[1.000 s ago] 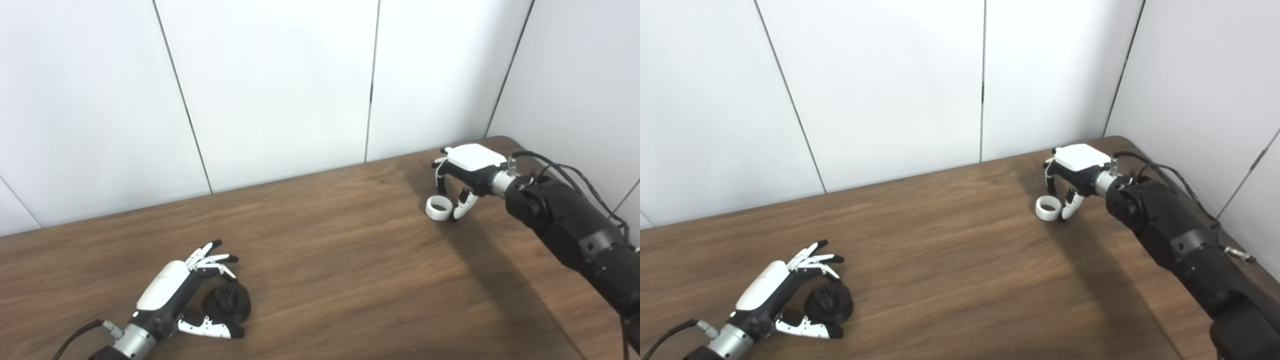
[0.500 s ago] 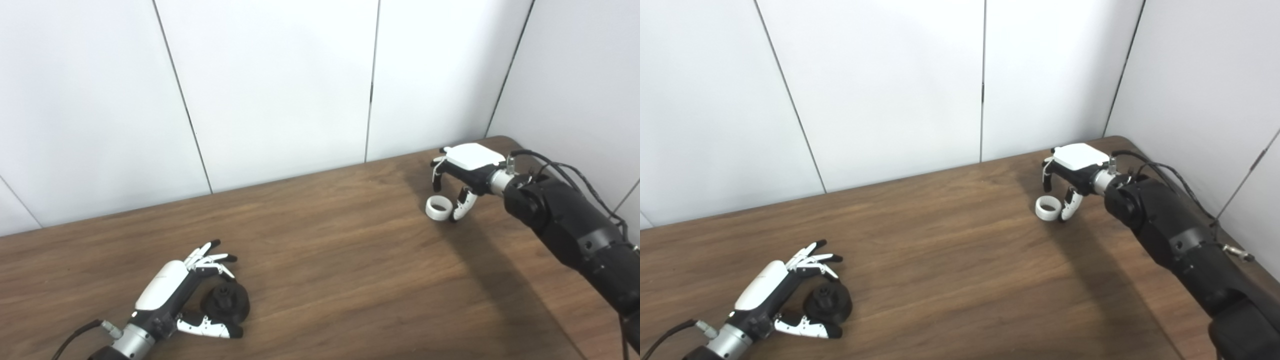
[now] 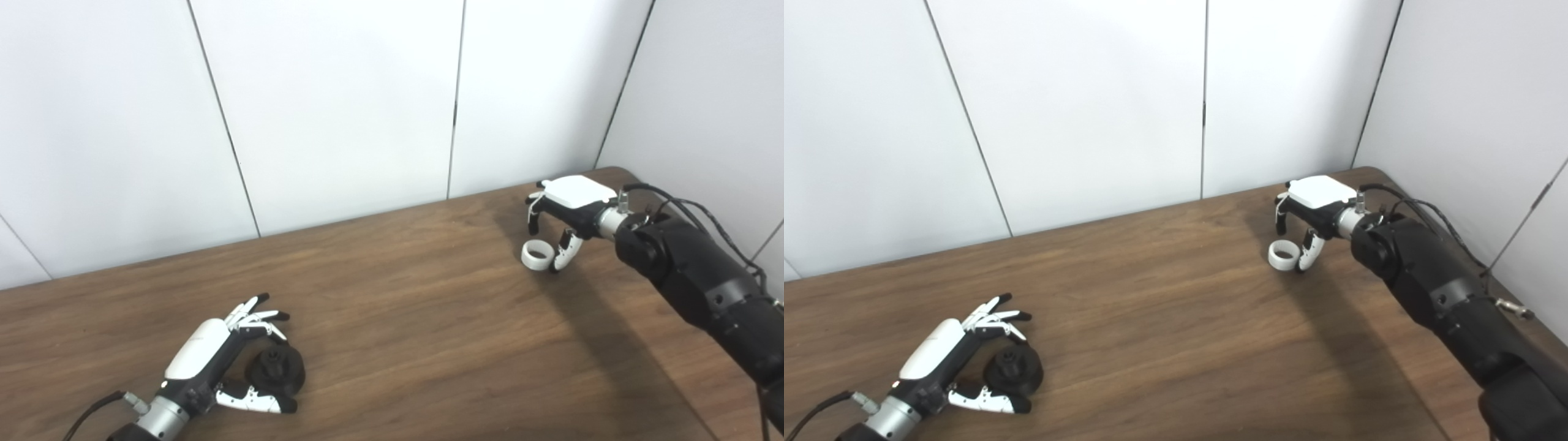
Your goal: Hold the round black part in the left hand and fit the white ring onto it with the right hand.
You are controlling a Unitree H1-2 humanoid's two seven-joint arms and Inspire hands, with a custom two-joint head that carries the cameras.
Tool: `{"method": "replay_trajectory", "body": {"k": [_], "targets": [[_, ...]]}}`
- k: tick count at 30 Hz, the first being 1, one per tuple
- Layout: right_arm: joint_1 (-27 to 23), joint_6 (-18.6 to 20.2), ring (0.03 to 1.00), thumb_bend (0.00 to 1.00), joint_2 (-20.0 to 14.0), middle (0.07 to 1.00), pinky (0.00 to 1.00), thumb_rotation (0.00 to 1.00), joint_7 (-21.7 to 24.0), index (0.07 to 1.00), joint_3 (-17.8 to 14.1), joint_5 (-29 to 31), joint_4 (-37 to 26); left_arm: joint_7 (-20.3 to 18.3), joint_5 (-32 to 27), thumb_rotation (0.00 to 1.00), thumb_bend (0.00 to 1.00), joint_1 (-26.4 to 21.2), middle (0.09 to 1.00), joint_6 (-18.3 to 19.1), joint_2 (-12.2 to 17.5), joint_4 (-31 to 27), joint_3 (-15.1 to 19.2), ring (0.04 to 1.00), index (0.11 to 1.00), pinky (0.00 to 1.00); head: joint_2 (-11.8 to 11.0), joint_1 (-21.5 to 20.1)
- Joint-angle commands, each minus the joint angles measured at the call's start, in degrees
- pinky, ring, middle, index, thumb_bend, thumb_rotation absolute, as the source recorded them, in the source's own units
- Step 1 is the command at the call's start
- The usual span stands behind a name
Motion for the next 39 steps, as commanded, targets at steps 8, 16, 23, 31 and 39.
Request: {"method": "replay_trajectory", "body": {"k": [8,16,23,31,39], "targets": [[-2.30,0.30,1.000,1.00,1.01,0.889,1.00,0.18,0.69,0.596,1.39,-0.60,-1.71,1.44,0.59,0.06,0.53,0.70,0.836,0.63,0.17,2.45,-0.11,1.000,0.481,1.00,0.06,0.02],[-2.56,-0.05,1.000,1.00,1.17,0.892,1.00,0.16,0.90,0.600,2.09,-0.79,-0.99,0.86,0.71,0.06,0.53,0.75,0.839,0.62,-0.05,2.45,0.33,1.000,0.481,1.00,0.04,-0.34],[-2.13,-0.02,1.000,1.00,1.32,0.894,1.00,0.19,1.40,0.601,2.28,-0.43,-1.17,1.06,0.72,0.06,0.53,0.66,0.835,0.62,-0.21,2.59,0.42,1.000,0.480,1.00,-0.05,-0.30],[-2.45,0.05,1.000,1.00,1.32,0.895,1.00,0.19,1.79,0.602,2.48,-0.56,-1.23,1.21,0.77,0.06,0.53,0.55,0.838,0.64,-0.11,2.67,0.35,1.000,0.480,1.00,0.02,-0.30],[-2.35,-0.43,1.000,1.00,1.37,0.889,1.00,0.19,1.20,0.592,2.25,-0.07,-0.60,0.49,0.82,0.06,0.53,0.73,0.837,0.62,-0.32,2.51,0.98,1.000,0.480,1.00,0.20,-0.40]]}}
